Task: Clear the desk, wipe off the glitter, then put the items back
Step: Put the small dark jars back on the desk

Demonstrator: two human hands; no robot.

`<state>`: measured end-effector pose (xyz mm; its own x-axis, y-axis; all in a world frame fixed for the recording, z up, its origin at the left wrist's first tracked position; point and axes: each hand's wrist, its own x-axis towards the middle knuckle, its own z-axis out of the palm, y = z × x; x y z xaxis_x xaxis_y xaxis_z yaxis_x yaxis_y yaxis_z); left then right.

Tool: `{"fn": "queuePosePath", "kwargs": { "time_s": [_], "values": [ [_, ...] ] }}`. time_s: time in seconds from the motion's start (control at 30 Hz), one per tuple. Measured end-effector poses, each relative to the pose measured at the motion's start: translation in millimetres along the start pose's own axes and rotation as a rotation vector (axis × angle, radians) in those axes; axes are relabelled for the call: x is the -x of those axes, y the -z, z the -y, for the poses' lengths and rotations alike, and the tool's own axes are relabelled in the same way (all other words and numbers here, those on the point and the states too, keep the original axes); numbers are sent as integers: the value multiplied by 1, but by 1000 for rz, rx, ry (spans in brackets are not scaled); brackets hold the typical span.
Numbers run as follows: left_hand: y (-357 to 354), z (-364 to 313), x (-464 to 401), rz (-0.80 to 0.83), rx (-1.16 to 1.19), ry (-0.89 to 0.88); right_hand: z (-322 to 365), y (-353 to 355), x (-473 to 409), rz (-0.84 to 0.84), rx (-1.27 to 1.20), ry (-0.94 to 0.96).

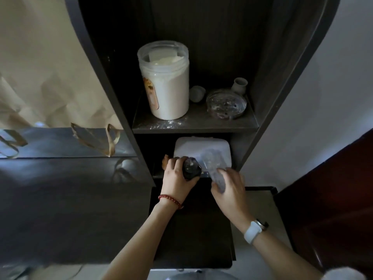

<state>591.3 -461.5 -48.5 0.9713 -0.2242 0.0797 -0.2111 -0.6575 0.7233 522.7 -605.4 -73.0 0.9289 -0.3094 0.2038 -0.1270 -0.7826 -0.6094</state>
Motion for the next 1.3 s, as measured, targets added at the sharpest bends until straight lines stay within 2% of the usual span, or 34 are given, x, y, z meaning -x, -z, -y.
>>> {"fn": "queuePosePath", "kwargs": {
  "time_s": [0.13, 0.23, 0.37, 0.47, 0.57, 0.77, 1.03, 1.17, 1.3],
  "values": [
    [6, 35, 63, -112, 87, 81, -8, -9, 68, 6, -133, 74],
    [5, 64, 102, -165, 117, 203, -23, -42, 107, 201, -110, 2],
    [3, 96, 133, -189, 99, 314, -47, -103, 126, 451, 78, -137],
    [10, 115, 137, -190, 59, 339, -64, -138, 121, 627, 161, -105],
    [15, 132, 134, -224, 23, 333, -81, -159, 107, 715, 211, -10],
    [9, 150, 133, -298, -16, 331, -111, -178, 70, 778, 433, 231],
    [2, 143, 145, -312, -32, 355, -113, -177, 58, 895, 549, 254],
    [3, 136, 152, -340, -23, 363, -95, -169, 59, 798, 406, 207],
    [17, 129, 163, -386, -30, 396, -51, -158, 72, 610, 47, 174]
  ]
}}
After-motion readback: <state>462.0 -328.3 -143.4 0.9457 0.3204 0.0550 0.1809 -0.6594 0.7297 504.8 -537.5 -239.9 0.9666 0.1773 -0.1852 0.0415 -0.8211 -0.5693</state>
